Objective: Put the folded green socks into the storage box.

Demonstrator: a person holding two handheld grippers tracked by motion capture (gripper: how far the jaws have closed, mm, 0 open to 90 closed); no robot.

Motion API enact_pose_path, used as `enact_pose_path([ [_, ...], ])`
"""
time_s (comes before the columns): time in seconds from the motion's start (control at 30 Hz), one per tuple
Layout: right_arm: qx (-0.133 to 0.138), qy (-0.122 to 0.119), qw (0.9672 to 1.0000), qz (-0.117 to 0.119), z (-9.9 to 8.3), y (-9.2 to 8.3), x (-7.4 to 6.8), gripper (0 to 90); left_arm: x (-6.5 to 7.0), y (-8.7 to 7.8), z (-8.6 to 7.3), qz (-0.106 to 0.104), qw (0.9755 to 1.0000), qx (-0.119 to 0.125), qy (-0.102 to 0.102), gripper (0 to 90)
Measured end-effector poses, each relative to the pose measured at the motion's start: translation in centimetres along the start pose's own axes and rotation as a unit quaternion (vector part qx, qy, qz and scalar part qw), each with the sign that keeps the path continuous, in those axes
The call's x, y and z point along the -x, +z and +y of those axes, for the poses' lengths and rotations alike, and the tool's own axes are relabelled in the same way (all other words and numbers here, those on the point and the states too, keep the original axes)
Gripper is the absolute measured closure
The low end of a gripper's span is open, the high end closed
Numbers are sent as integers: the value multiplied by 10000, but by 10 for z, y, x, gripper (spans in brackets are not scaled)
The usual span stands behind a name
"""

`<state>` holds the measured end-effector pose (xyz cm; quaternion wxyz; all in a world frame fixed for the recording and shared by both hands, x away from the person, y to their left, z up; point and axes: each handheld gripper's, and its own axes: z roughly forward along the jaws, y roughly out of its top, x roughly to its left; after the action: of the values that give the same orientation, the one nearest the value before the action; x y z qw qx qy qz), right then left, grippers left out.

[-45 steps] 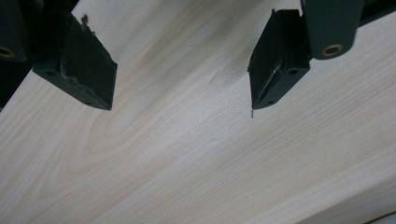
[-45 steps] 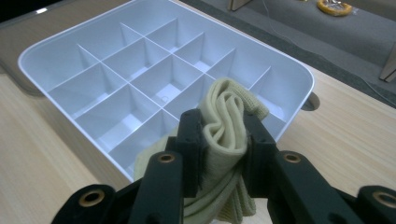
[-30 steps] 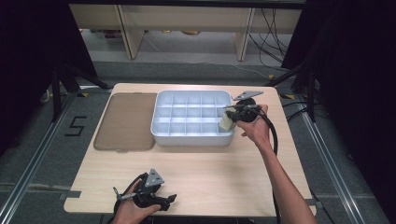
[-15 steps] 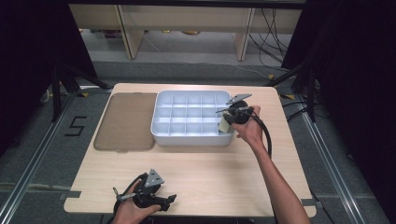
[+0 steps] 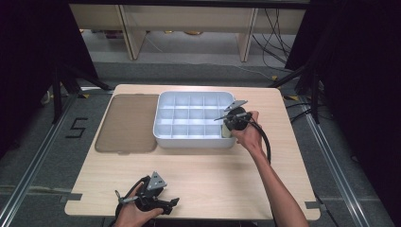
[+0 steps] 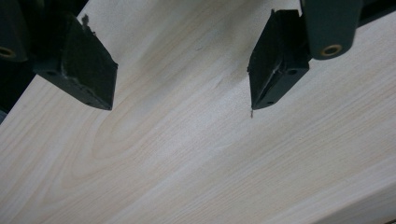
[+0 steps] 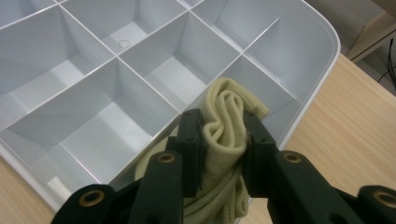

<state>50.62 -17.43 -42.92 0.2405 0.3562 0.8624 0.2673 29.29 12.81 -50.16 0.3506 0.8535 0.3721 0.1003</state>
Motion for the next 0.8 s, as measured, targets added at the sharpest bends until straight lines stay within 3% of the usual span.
enact_pose_path([
  [0.03, 7, 44, 10000, -32, -1, 0, -1, 728, 1, 1, -1, -9, 9999, 11, -133, 231],
  [0.17, -1, -16, 10000, -26, -5, 2, -3, 727, -1, 0, 0, 62, 10000, 9, -34, 231],
  [0.47, -26, -63, 10000, 37, -16, 9, -9, 722, 0, 1, 0, 26, 9999, 26, -148, 232],
  [0.6, 3, -82, 10000, 7, -17, 9, -10, 708, -1, 0, 0, 66, 9999, 13, -90, 232],
  [0.77, 135, 53, 9999, 77, -15, 4, -6, 627, -1, 0, 0, 13, 9999, 48, -141, 232],
  [0.8, 180, 112, 9997, 78, -14, 2, -6, 625, -3, -1, 0, 24, 10000, 19, -15, 232],
])
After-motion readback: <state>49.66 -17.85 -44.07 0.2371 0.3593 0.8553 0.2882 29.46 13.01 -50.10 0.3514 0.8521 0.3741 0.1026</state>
